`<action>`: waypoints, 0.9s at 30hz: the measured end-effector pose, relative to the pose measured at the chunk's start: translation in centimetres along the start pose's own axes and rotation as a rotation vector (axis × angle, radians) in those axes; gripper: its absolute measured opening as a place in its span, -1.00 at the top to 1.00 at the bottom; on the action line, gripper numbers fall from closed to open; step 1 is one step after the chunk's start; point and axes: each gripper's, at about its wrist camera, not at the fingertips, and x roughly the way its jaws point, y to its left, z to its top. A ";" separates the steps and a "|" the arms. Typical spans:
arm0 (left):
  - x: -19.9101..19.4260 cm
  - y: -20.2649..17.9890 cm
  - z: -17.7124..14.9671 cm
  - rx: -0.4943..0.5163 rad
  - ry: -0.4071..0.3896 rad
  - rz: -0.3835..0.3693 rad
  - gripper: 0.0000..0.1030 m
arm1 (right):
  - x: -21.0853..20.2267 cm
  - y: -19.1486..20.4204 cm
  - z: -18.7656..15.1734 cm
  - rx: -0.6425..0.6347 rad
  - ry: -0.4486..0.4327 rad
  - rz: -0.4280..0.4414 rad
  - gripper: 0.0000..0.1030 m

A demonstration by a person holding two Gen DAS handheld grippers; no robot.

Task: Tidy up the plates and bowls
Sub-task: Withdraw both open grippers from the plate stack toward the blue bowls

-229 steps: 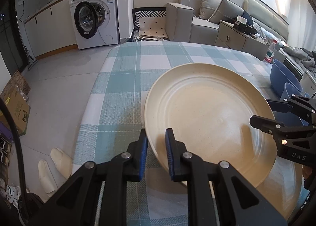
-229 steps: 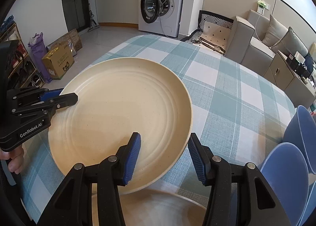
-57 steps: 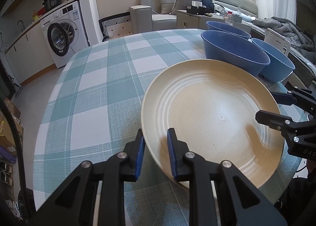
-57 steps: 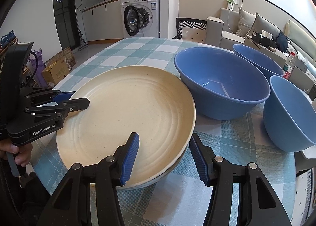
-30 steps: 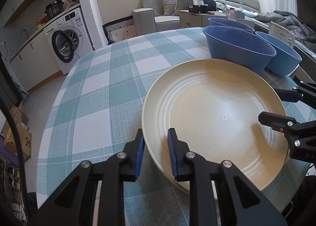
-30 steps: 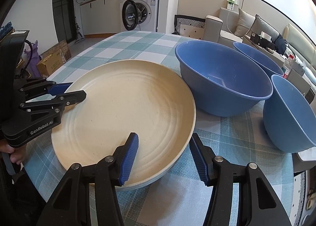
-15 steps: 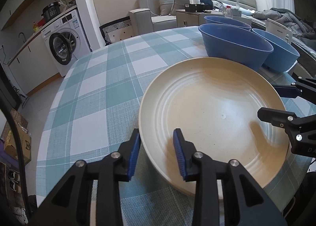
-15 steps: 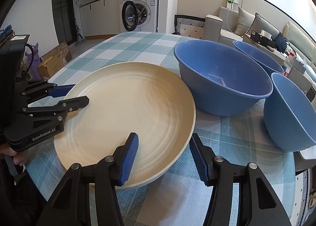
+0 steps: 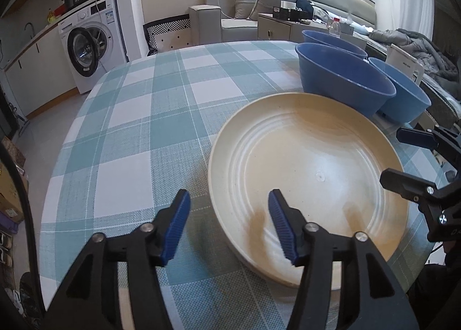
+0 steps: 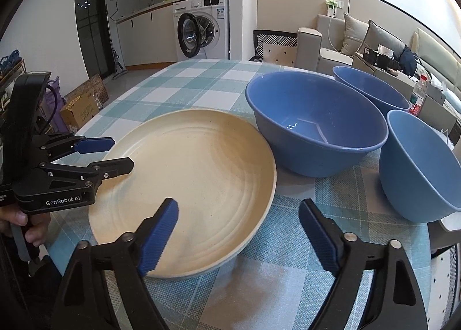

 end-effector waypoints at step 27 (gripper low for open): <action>-4.1 -1.6 3.9 -0.064 -0.137 -0.108 -1.00 | -7.8 -3.3 2.2 0.058 -0.145 0.025 -0.98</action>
